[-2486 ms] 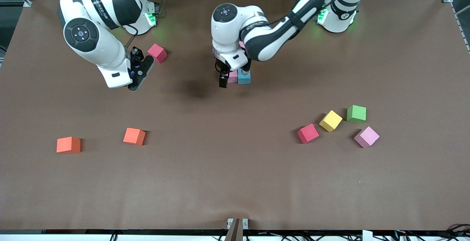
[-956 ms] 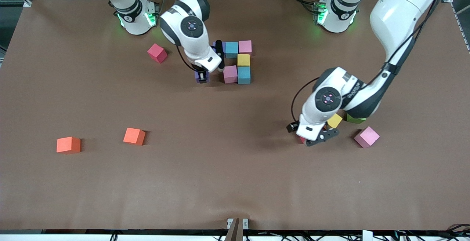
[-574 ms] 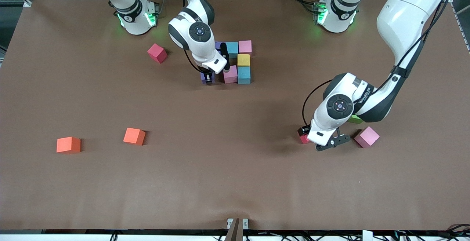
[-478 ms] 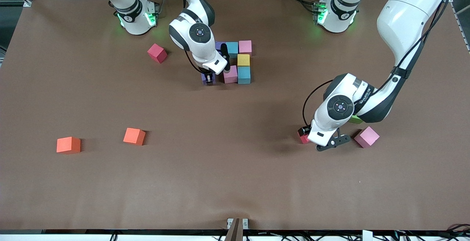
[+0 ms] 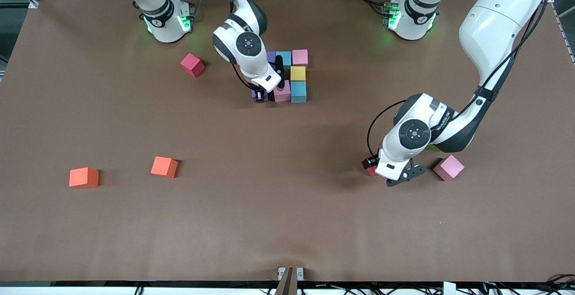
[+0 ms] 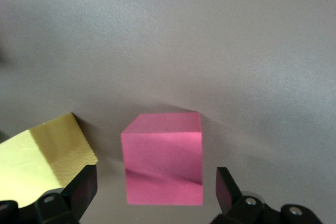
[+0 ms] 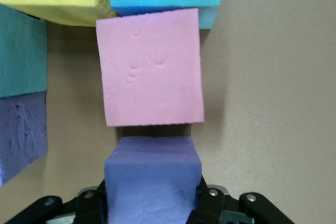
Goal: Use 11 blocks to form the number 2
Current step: 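Place purple below pink with the right gripper while the left gripper grasps hot pink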
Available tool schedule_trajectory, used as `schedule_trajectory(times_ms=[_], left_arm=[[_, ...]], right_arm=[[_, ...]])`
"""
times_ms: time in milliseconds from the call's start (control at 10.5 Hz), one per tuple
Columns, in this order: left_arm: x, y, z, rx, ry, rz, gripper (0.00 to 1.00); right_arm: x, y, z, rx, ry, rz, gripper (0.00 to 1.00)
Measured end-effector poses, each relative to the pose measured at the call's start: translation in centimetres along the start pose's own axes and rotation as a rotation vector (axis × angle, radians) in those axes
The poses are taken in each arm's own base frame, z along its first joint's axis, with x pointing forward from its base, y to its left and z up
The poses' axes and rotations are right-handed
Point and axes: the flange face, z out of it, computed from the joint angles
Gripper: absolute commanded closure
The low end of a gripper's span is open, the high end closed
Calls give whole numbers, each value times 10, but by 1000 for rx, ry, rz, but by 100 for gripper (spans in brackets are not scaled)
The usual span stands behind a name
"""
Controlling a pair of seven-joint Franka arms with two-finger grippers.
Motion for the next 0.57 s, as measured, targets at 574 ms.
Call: schedule_trajectory(times_ms=[574], left_arm=[[10, -8, 49, -25, -33, -42, 0]], right_arm=[[5, -2, 5, -5, 21, 36, 100]])
